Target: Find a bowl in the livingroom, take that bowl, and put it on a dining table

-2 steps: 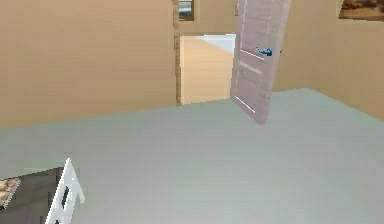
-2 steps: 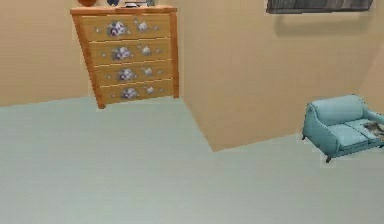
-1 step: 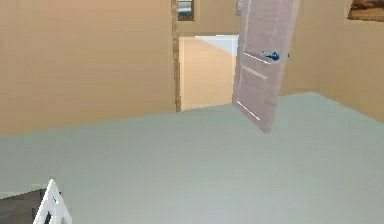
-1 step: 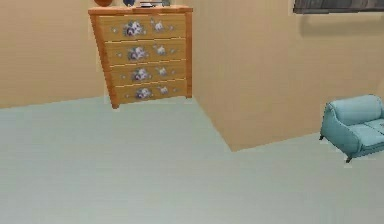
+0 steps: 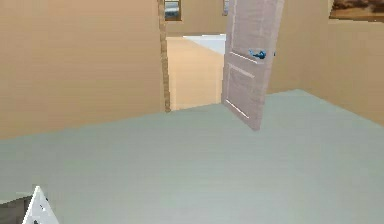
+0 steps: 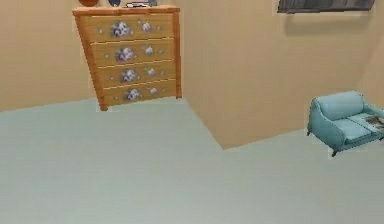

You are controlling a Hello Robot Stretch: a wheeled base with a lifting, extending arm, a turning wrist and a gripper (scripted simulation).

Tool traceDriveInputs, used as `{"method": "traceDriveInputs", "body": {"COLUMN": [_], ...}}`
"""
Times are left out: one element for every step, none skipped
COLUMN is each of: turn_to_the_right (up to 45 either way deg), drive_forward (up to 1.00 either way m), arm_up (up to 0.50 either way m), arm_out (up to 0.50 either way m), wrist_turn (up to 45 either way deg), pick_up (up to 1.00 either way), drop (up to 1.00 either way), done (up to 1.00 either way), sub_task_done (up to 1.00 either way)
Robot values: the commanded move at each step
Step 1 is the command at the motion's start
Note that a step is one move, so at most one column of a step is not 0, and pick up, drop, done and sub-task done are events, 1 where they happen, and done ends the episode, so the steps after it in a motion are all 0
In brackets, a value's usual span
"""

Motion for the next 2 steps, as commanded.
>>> {"method": "traceDriveInputs", "body": {"turn_to_the_right": [0.0,3.0], "drive_forward": [1.0,0.0], "arm_up": [0.0,0.0], "arm_out": [0.0,0.0], "wrist_turn": [0.0,0.0], "pick_up": [0.0,0.0], "drop": [0.0,0.0], "done": [0.0,0.0], "sub_task_done": [0.0,0.0]}}
